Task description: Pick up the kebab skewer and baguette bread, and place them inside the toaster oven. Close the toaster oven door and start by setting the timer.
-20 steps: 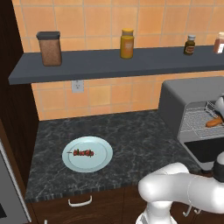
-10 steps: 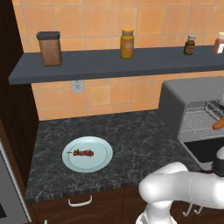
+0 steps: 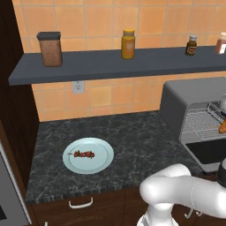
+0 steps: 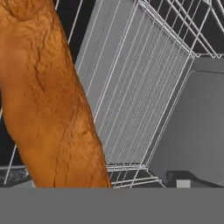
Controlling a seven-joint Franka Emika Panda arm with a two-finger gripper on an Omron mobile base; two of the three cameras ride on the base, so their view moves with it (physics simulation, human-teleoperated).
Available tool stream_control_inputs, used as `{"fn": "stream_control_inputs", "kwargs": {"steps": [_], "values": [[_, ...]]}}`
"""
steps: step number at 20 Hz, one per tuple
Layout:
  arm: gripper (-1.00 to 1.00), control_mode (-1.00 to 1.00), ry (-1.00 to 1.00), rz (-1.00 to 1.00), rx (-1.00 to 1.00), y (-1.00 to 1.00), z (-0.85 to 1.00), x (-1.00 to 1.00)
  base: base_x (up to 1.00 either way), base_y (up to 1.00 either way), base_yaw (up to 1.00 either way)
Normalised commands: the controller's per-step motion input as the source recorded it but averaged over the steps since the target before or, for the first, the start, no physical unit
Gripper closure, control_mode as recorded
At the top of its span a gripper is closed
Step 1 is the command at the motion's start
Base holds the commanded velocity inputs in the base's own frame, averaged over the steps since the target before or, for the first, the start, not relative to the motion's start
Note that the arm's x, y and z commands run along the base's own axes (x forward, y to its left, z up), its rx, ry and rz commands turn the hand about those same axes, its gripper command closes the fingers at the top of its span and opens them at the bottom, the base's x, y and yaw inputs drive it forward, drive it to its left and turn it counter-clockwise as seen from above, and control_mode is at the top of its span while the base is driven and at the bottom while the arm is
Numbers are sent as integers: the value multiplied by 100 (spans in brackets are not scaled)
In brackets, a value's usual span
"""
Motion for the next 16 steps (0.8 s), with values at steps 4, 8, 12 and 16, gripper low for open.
{"fn": "stream_control_inputs", "kwargs": {"steps": [4, 8, 12, 16], "values": [[-100, -100, -20, -6, -27, 29, -50, 0, 0, 0, 0], [-100, -100, -17, -3, -8, -33, -28, -1, 0, 0, 0], [-100, -100, -1, 0, 0, -59, 75, -45, 0, 0, 0], [-100, -100, 2, 0, -4, 11, 94, -98, 0, 0, 0]]}}
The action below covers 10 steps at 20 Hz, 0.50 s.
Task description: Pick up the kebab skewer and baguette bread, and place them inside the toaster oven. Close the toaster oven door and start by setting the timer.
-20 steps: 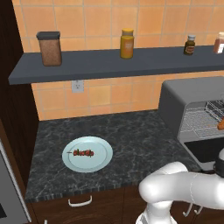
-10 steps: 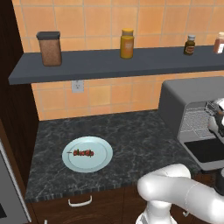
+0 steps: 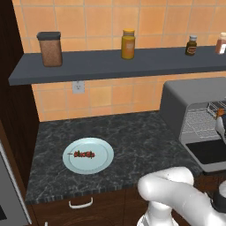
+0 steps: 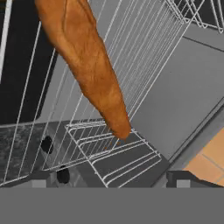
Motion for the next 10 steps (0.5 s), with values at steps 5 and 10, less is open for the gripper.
{"fn": "stream_control_inputs", "kwargs": {"steps": [5, 10], "values": [[-100, -100, 31, 3, -2, 96, 77, -99, 0, 0, 0], [-100, -100, 36, 9, 1, 100, 53, -87, 0, 0, 0]]}}
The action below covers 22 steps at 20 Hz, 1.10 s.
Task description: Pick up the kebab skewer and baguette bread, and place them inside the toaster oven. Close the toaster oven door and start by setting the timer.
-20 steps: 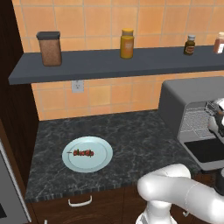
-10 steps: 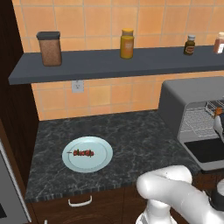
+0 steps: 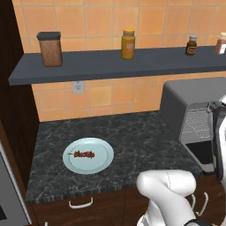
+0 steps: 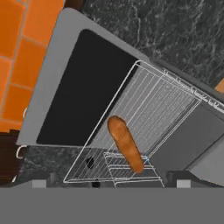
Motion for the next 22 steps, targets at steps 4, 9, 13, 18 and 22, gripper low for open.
{"fn": "stream_control_inputs", "kwargs": {"steps": [4, 9, 13, 18, 22], "values": [[-100, -100, 24, 0, 7, 100, 19, -62, 0, 0, 0], [-100, -100, 10, 1, 15, 98, 0, -62, 0, 0, 0], [-100, -100, 17, 45, 6, 99, -13, 29, 0, 0, 0], [-100, -100, 28, 49, 2, 100, -10, 59, 0, 0, 0], [-100, -100, 23, 43, 0, 100, -45, 57, 0, 0, 0]]}}
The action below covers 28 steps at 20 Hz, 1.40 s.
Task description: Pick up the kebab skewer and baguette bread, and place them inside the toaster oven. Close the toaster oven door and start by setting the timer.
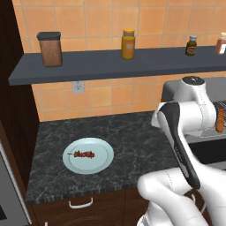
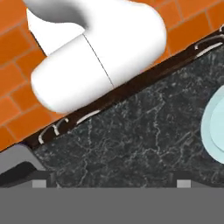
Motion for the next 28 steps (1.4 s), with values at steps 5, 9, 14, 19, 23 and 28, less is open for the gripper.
{"fn": "stream_control_inputs", "kwargs": {"steps": [5, 9, 14, 19, 23, 28], "values": [[-100, -100, 3, -35, -3, 93, -31, 9, 0, 0, 0], [-100, -100, 0, -67, 4, 64, -9, 31, 0, 0, 0], [-100, -100, -4, -67, 17, 41, -13, 33, 0, 0, 0], [-100, -100, -4, -66, 21, 42, -37, 24, 0, 0, 0], [-100, -100, -4, -61, 5, 74, -69, 40, 0, 0, 0], [-100, -100, 0, -37, 3, 79, -62, 49, 0, 0, 0]]}}
